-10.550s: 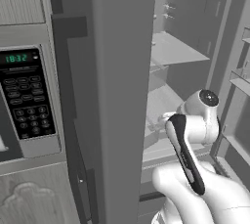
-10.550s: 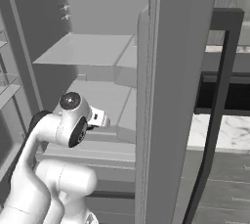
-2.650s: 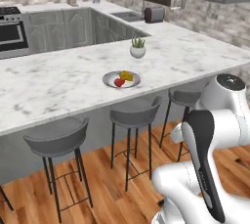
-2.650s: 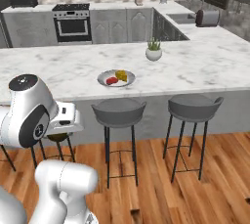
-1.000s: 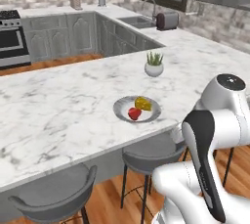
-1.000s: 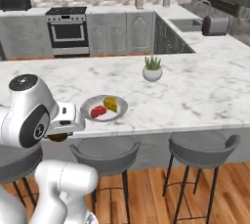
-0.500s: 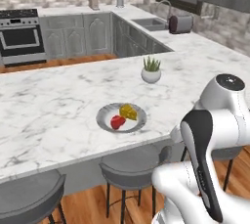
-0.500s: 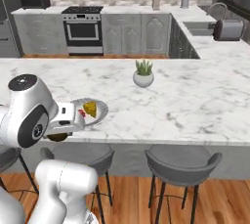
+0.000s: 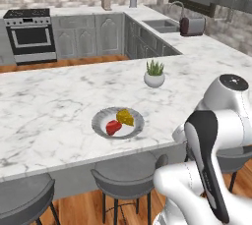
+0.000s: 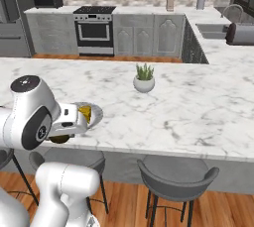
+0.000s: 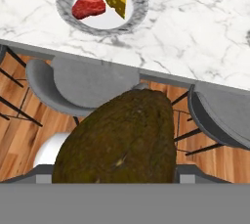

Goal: Take the cheese, steak, and avocado from the fridge and place them on the plate on the dining counter to create an appetizer plate.

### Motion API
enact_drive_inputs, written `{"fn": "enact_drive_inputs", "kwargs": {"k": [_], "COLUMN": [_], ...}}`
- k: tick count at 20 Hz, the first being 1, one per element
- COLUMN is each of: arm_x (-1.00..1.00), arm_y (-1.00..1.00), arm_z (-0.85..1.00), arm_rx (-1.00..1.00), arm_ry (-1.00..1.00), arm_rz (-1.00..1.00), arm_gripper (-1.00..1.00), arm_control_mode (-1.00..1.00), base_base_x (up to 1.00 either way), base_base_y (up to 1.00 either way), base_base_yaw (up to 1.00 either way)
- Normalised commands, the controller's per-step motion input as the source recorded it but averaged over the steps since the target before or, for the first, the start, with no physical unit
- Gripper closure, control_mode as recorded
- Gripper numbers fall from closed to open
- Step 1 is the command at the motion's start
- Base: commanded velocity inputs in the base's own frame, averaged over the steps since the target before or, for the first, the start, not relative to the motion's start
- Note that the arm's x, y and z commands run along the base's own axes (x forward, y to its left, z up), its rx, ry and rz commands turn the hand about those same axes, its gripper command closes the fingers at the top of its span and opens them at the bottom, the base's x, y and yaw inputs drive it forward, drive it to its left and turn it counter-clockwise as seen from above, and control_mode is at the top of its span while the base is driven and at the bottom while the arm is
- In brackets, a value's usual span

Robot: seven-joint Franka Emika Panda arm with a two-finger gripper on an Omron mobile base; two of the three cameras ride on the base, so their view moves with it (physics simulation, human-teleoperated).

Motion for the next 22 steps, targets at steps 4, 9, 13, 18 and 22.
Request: {"fn": "enact_drive_inputs", "kwargs": {"k": [4,9,13,18,22], "arm_x": [0.00,0.00,0.08,0.09,0.04], "arm_y": [0.00,0.00,0.15,0.32,0.25], "arm_z": [0.00,0.00,-0.01,0.00,0.00], "arm_rx": [0.00,0.00,0.00,0.00,0.00], "arm_ry": [0.00,0.00,0.00,0.00,-0.03], "arm_rz": [0.00,0.00,-0.04,0.00,0.01], "arm_gripper": [1.00,1.00,1.00,1.00,1.00], "arm_control_mode": [1.00,1.00,-1.00,-1.00,-1.00], "base_base_x": [0.35,0.33,0.14,0.00,0.00], "base_base_y": [0.24,0.34,0.15,0.00,0.00], "base_base_yaw": [-0.04,-0.08,-0.05,0.00,0.00]}}
